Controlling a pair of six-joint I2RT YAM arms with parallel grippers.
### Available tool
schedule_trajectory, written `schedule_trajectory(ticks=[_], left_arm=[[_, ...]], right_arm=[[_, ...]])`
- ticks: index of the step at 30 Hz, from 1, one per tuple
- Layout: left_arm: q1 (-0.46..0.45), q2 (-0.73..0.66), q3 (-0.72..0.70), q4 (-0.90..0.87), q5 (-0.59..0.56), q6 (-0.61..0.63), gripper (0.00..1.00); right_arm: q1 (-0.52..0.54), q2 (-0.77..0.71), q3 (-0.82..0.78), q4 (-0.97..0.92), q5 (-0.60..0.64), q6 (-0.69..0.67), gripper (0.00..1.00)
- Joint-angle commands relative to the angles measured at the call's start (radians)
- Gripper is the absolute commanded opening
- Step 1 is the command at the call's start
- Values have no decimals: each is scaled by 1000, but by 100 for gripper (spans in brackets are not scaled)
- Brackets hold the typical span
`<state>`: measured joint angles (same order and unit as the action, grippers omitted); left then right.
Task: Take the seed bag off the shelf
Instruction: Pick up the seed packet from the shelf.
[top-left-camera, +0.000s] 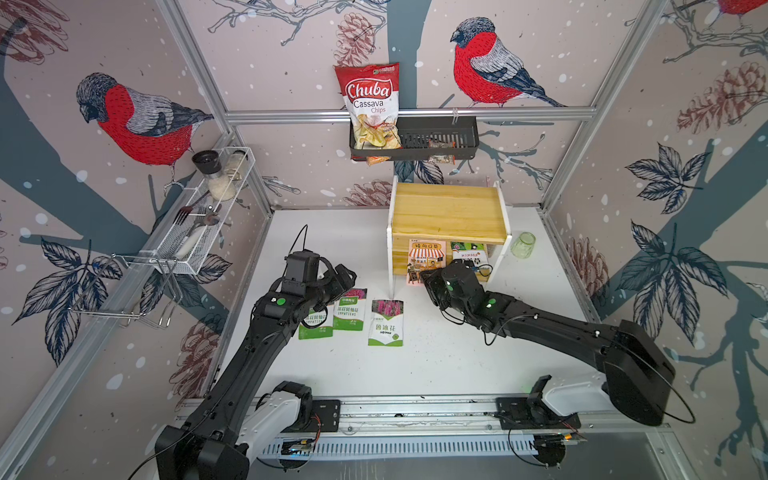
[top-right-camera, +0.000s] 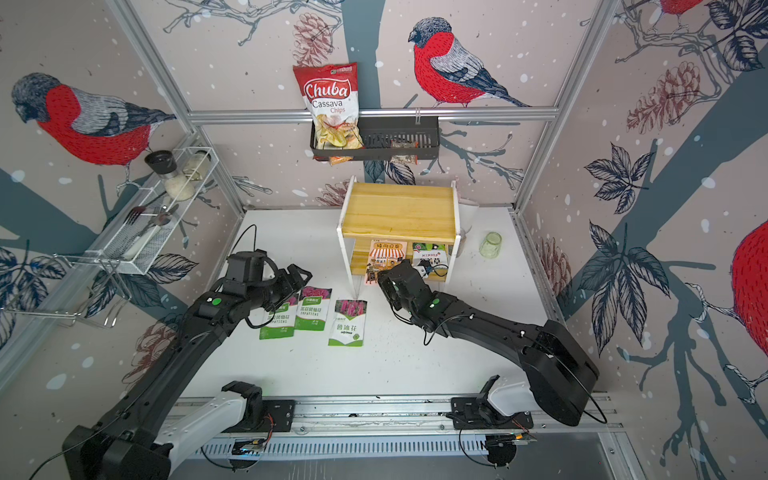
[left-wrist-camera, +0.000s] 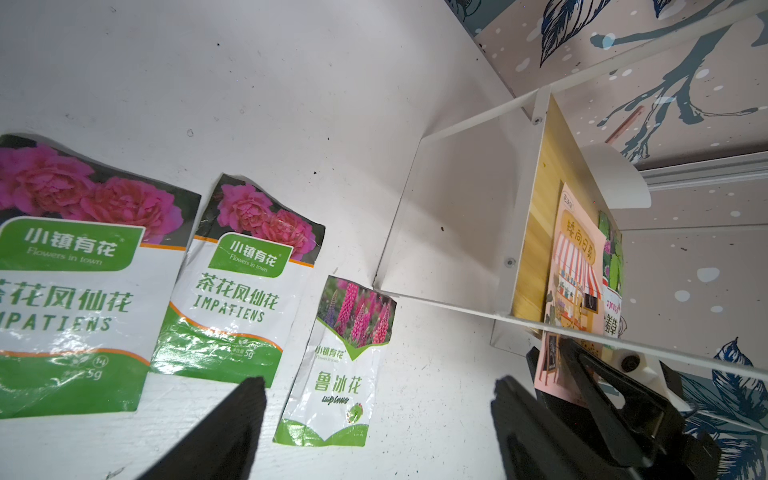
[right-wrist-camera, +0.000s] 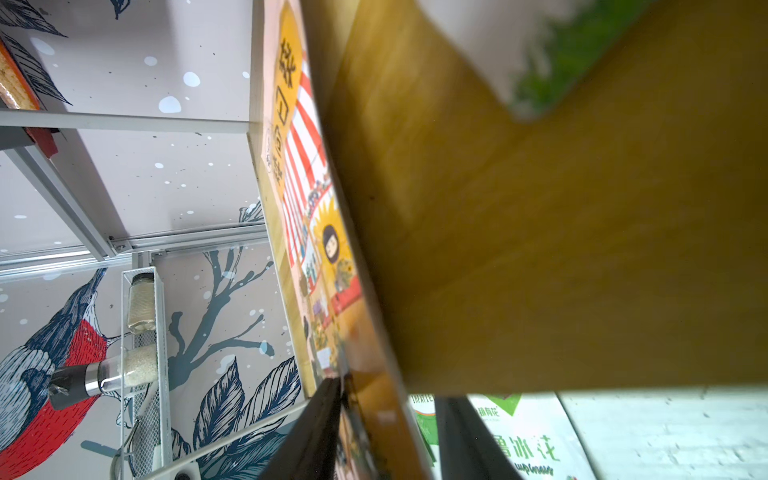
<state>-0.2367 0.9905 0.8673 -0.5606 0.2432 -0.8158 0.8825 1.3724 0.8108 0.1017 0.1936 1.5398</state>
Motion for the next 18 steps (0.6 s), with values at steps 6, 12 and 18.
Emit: schedule_trajectory(ticks=[6,12,18], left_arm=[[2,0,1,25,13,0,89],[3,-1,1,24,15,0,89],[3,-6,-7,24,16,4,89]], right_arm=[[0,-15,-12,12,-10,-11,31],[-1,-18,-12,16,-19,-8,26],[2,-34,-8,15,-35,3,22]])
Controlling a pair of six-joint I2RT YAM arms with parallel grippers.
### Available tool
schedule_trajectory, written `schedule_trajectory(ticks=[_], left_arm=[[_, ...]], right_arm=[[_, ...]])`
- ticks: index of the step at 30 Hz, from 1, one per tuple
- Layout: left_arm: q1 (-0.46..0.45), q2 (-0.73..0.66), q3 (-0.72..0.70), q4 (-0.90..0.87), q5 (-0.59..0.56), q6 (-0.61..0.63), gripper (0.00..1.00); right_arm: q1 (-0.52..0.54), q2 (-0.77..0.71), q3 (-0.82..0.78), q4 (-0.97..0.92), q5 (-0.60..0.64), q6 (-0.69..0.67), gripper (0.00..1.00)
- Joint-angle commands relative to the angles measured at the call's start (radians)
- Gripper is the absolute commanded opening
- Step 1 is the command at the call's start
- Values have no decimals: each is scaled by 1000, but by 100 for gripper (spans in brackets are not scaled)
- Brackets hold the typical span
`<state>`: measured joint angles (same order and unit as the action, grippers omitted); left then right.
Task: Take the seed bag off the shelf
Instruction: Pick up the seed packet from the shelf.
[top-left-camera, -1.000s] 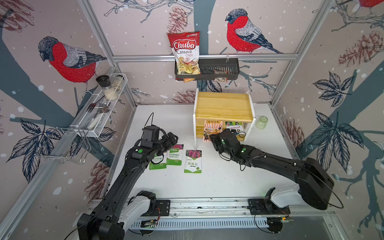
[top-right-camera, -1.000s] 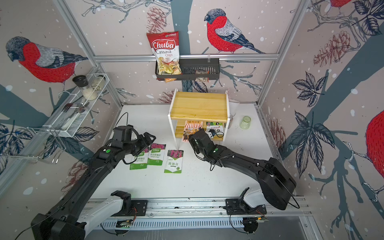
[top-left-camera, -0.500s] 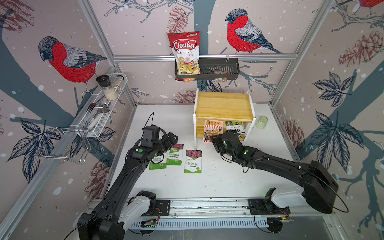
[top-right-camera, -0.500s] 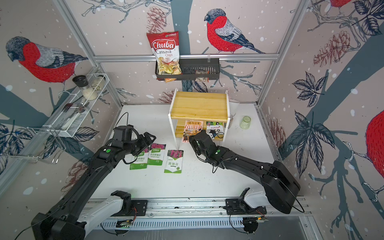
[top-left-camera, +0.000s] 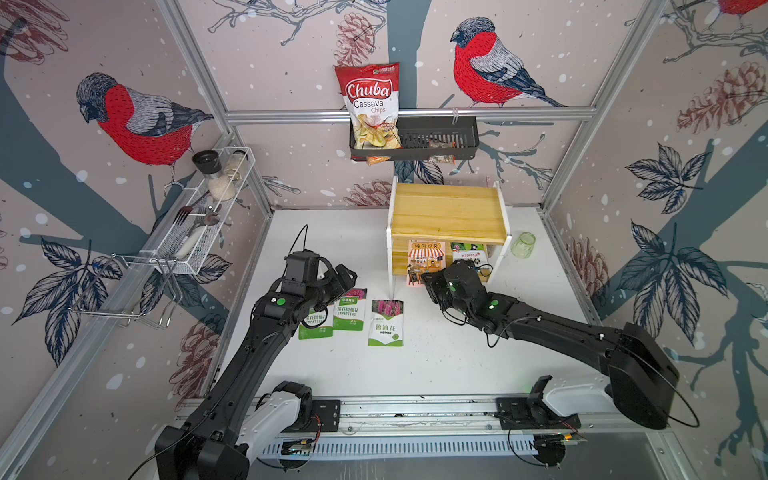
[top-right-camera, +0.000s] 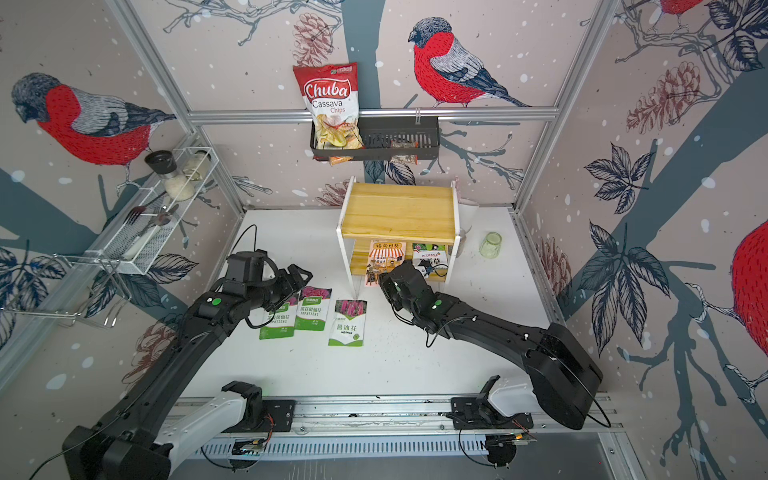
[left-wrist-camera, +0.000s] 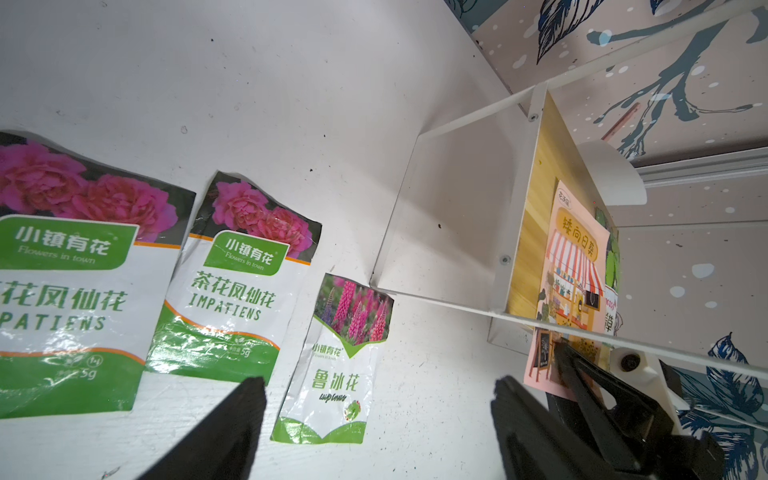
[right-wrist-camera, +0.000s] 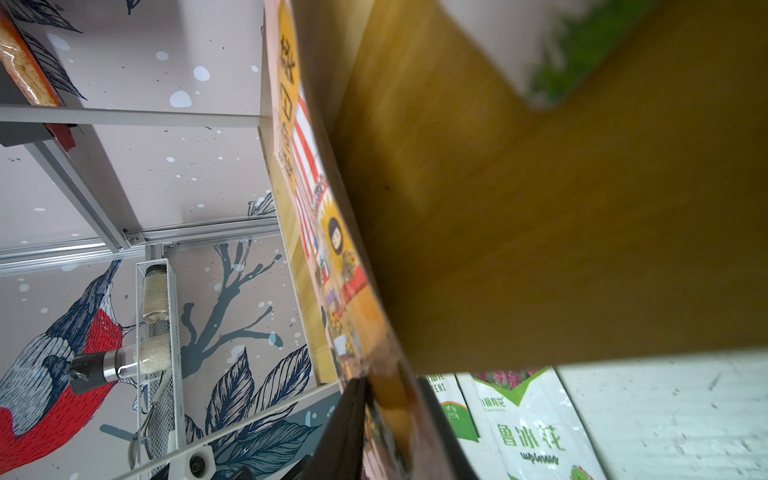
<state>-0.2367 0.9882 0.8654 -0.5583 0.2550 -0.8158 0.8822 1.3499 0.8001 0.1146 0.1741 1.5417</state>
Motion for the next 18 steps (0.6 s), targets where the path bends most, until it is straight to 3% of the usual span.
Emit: schedule_trajectory(ticks=[1,8,12,18], left_arm=[[2,-3,-6,24,6,4,89],[2,-6,-14,31,9,4,89],[3,-8,-15,35,10,3,89],[4,-9,-14,35,12,6,89]], right_arm=[[3,-17,2,0,-19,4,22],[7,-47,-13,-5,-41,29,22],[9,-68,-30,-2,-41,37,13],[7,-74,-34,24,-44,28,9]])
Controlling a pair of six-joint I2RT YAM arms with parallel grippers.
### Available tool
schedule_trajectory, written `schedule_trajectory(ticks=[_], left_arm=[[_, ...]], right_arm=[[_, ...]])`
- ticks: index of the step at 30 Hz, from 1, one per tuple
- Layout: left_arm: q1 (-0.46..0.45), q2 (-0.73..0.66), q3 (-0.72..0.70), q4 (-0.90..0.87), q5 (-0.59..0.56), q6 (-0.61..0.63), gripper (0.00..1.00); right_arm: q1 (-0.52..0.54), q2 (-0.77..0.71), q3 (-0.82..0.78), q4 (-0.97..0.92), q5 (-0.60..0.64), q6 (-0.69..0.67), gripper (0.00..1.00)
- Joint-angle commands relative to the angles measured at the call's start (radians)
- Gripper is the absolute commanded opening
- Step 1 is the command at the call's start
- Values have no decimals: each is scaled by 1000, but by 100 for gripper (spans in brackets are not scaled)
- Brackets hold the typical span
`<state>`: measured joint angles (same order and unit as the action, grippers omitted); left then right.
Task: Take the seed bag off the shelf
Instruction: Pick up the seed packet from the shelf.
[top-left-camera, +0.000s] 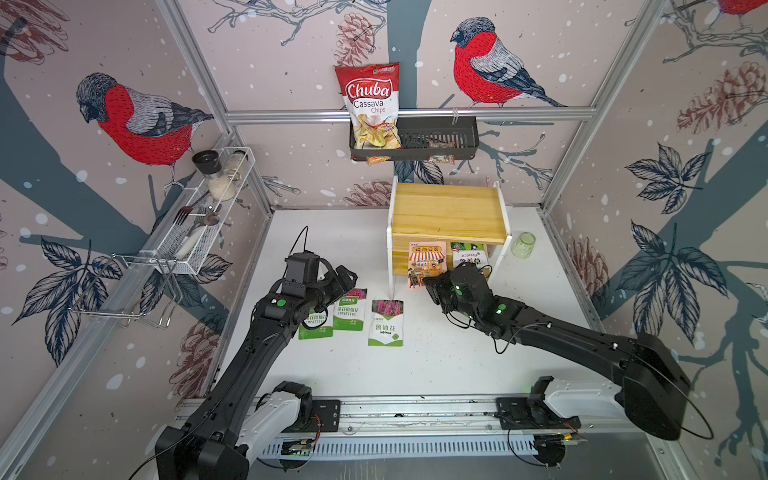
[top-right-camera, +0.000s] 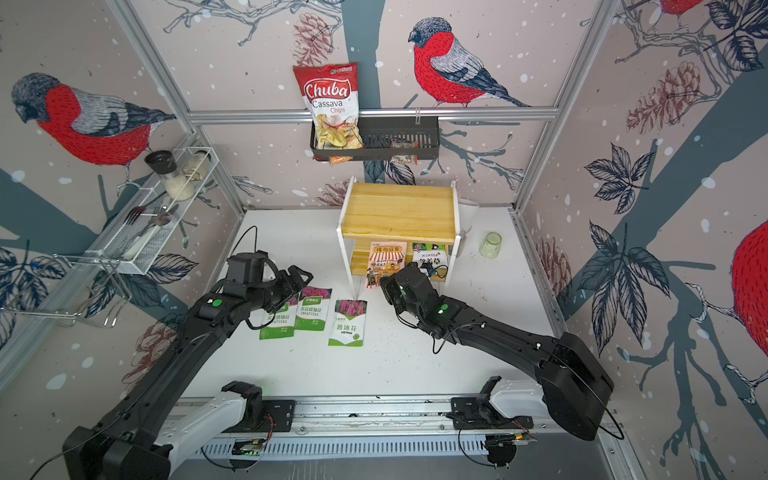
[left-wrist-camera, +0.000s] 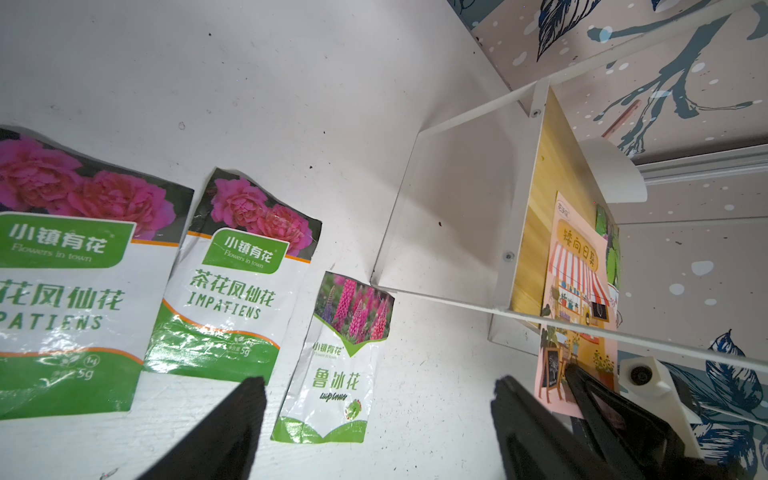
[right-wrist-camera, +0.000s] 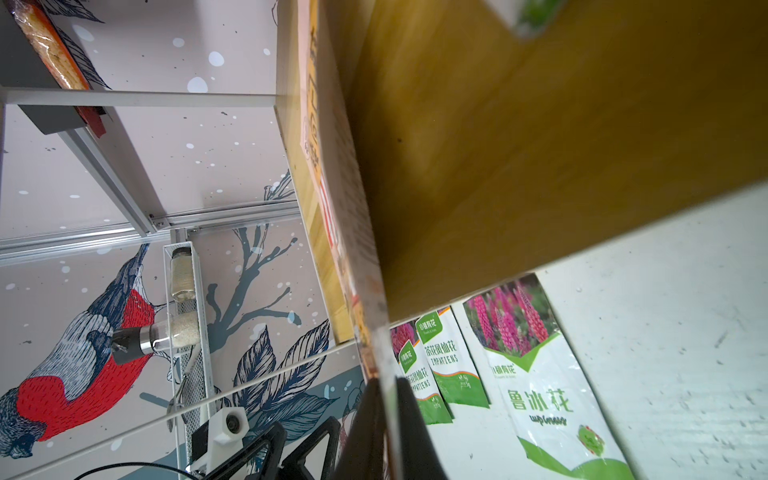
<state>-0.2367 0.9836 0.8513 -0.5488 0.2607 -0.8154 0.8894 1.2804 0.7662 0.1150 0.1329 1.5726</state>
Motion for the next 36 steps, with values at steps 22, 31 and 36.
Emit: schedule_trajectory(ticks=[22,31,36], left_arm=[[4,-31,12,3,-5,2,89],[4,-35,12,-5,-9,4,89],[4,-21,10,3,-8,7,89]], right_arm=[[-11,29,70,272,-134,-172,0],[61,-163,-53,172,-74,-151,0],[142,-286,-192,159,-44,-111,0]])
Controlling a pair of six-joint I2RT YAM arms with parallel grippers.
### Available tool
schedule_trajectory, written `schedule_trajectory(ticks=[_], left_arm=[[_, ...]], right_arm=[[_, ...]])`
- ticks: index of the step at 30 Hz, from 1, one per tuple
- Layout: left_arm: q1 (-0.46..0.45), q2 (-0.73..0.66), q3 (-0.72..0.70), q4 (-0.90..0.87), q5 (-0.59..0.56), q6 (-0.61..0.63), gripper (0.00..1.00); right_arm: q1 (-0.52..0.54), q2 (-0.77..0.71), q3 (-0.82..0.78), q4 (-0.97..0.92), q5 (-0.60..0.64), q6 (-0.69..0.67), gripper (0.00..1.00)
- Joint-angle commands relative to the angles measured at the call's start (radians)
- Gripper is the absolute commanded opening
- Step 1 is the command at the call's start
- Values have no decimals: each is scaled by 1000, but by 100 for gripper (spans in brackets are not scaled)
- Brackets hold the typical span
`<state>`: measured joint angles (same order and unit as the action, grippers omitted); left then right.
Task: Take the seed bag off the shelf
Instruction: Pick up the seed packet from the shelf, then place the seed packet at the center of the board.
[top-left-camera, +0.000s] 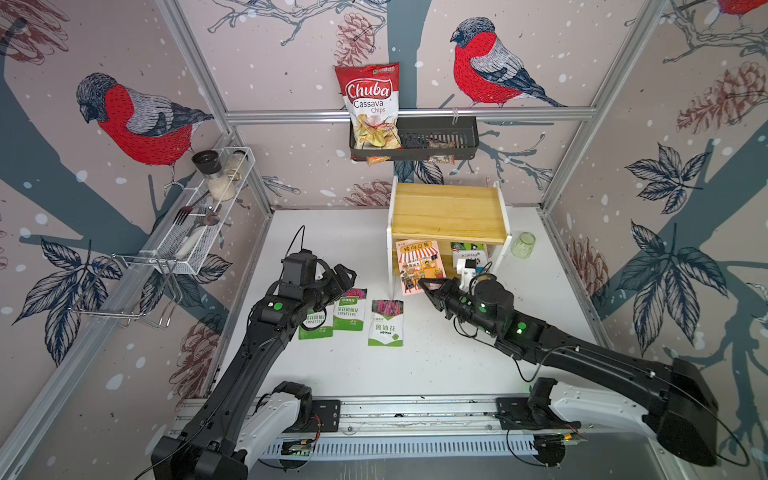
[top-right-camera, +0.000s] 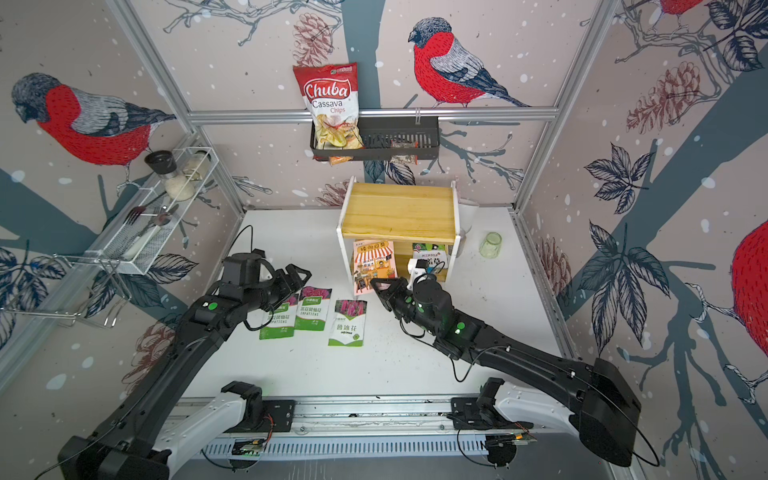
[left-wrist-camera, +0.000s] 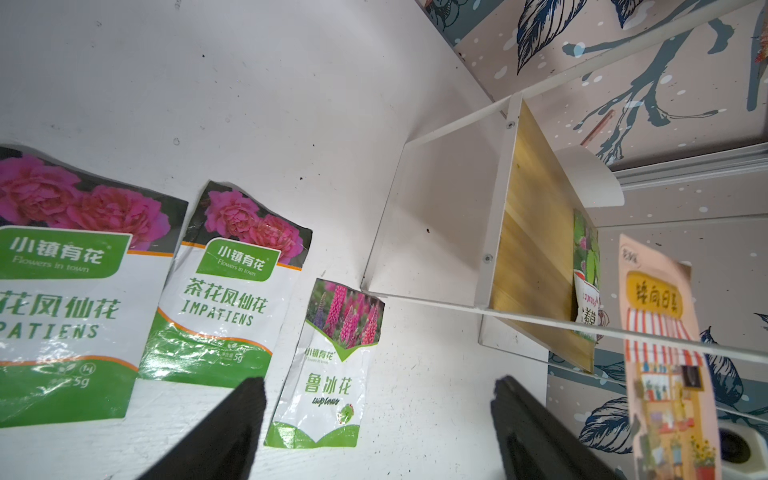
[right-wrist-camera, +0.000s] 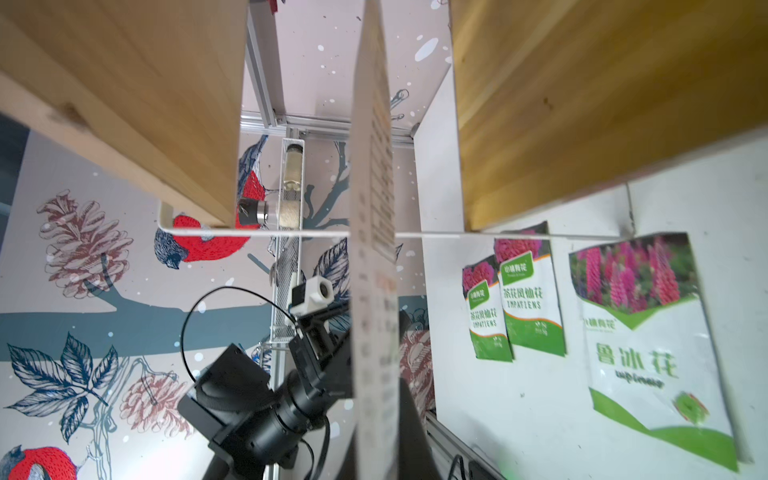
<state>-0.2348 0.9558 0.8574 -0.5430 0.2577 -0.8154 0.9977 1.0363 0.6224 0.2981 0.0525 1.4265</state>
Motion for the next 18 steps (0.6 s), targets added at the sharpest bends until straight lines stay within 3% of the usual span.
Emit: schedule_trajectory(ticks=[1,10,14,18], left_arm=[[3,14,5,0,-4,6,89],[2,66,27,9,-5,16,89],[2,83,31,12,-3,15,89],[2,96,36,15,-3,16,89]], right_arm=[[53,-64,-77,-37,46,53,0],[109,-165,-366,-5,56,235,0],[105,-97,-468,102,64,296,0],[117,41,-450,187,44,290,0]])
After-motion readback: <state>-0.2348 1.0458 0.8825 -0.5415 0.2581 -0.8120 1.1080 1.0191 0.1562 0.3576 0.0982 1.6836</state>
